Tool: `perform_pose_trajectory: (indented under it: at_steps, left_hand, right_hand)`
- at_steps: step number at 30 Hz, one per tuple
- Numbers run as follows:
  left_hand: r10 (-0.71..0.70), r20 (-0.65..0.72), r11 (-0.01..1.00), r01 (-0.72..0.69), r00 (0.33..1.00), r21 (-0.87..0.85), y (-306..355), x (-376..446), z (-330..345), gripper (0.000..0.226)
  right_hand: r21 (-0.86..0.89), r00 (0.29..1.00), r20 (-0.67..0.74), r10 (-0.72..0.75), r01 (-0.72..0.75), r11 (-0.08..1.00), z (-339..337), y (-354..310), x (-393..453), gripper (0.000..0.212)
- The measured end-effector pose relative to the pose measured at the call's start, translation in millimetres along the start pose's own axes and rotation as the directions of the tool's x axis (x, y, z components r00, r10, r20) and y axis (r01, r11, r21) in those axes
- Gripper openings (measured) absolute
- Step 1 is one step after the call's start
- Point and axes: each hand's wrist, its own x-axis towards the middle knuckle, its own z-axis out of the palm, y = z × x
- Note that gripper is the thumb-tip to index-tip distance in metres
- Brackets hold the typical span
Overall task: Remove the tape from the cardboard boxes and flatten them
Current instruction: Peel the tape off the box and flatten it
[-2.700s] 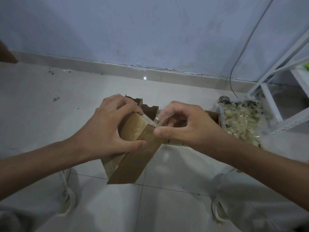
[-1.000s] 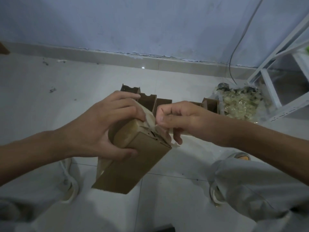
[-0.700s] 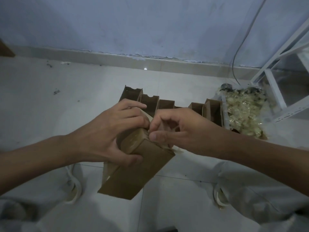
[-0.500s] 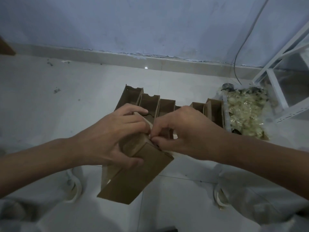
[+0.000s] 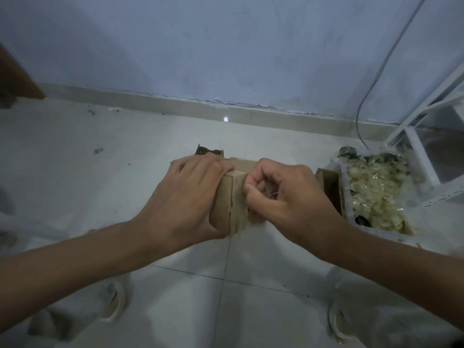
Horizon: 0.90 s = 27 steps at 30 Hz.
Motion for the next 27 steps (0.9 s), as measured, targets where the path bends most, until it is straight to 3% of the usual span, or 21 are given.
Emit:
perform_pose_trajectory:
  at_steps: [3,10,13,16,23,27]
  left_hand:
    - [0.047,-0.009,0.997,-0.046,0.999,0.064,-6,6,-6,0.087]
    - [0.089,-0.036,0.968,-0.078,0.995,0.239,-2,2,-6,0.079]
    - [0.055,-0.046,0.975,-0.043,0.997,0.218,1,-1,-5,0.083]
    - [0.055,-0.046,0.978,-0.044,0.997,0.202,2,-4,-3,0.085]
    - [0.016,0.01,0.99,-0.018,1.0,0.137,1,-11,6,0.095]
    - [0.029,0.03,0.991,-0.033,0.999,0.129,2,-13,11,0.095]
  right_hand:
    - [-0.151,0.999,-0.04,-0.008,0.001,0.988,-5,0,5,0.014]
    - [-0.292,0.998,-0.053,-0.035,0.018,0.956,-1,2,-1,0.013]
    - [-0.241,0.999,-0.045,-0.019,0.007,0.97,1,-1,-2,0.027]
    - [-0.298,0.998,-0.028,-0.058,0.047,0.953,-6,-3,2,0.041]
    - [-0.396,0.995,0.092,-0.036,0.07,0.916,-19,-3,9,0.027]
    - [-0.556,0.987,0.161,0.011,0.081,0.827,-18,-9,7,0.016]
